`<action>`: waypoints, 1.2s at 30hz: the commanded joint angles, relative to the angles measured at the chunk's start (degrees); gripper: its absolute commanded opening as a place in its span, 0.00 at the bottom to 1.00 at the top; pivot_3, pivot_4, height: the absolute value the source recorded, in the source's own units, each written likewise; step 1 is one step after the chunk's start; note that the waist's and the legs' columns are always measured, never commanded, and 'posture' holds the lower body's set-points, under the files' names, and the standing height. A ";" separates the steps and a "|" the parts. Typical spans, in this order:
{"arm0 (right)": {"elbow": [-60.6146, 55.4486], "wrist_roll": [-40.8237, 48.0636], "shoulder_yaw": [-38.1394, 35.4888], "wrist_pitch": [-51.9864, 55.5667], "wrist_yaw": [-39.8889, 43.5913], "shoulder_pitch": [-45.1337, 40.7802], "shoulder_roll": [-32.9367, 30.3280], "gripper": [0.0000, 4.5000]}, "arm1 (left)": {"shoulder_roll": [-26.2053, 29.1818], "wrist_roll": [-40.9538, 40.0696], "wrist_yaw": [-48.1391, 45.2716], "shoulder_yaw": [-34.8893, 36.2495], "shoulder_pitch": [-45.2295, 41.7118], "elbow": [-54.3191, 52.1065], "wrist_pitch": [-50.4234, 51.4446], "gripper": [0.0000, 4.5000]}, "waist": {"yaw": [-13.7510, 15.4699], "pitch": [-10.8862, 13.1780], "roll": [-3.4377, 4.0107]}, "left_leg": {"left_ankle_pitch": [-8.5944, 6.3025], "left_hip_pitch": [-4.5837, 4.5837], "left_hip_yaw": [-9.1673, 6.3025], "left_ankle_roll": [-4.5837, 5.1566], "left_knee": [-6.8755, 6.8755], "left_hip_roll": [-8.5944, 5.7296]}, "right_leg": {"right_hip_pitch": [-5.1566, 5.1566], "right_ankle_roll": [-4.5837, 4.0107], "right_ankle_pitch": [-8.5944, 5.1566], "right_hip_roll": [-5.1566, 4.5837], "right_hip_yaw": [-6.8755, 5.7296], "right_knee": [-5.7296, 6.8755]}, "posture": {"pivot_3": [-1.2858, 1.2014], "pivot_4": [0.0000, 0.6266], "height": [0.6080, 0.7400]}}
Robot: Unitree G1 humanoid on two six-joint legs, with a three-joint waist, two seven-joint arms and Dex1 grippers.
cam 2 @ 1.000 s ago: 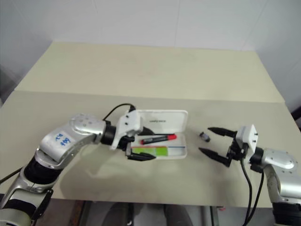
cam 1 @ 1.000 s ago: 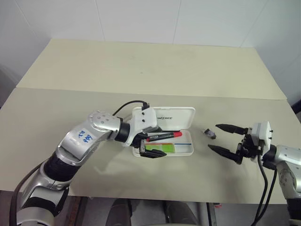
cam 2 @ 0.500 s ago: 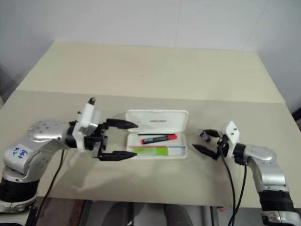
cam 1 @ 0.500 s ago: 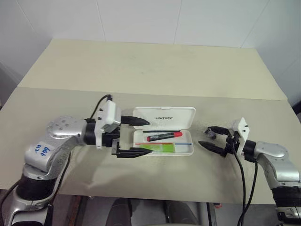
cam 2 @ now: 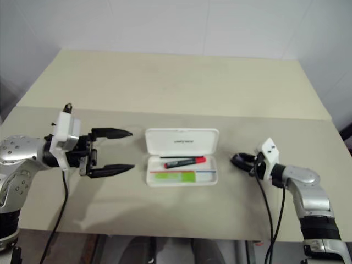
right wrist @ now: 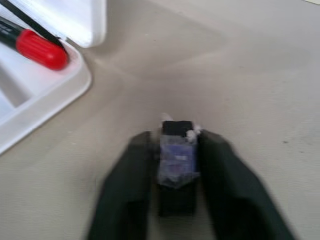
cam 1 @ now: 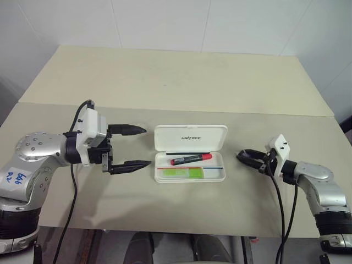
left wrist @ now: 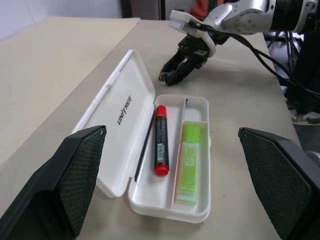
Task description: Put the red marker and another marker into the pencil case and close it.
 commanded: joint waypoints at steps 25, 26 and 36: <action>-29.27 3.12 11.04 5.51 8.61 2.14 -4.30 0.09 | -2.39 -4.29 -7.84 8.23 6.71 9.03 -12.63 1.00 | -0.73 0.03 0.03 | -0.04 -0.04 0.01 -0.02 0.00 0.05 | -0.08 -0.05 -0.06 0.00 -0.01 0.00 | 0.52 0.24 1.00; -28.56 2.44 11.80 4.91 8.72 1.55 -4.05 0.09 | -2.03 -3.83 -8.30 8.30 7.33 9.35 -12.93 1.00 | -0.75 0.03 0.03 | -0.04 -0.04 0.01 -0.02 -0.01 0.05 | -0.08 -0.06 -0.06 0.00 -0.01 0.00 | 0.52 0.24 1.00; -22.39 0.78 13.45 2.06 11.50 -2.91 -3.64 0.09 | -2.41 -4.63 -6.94 8.99 8.98 7.70 -13.23 1.00 | -0.54 0.04 0.01 | -0.05 -0.08 0.01 -0.03 -0.06 0.06 | -0.13 -0.10 -0.09 -0.02 -0.03 -0.01 | 0.52 0.24 1.00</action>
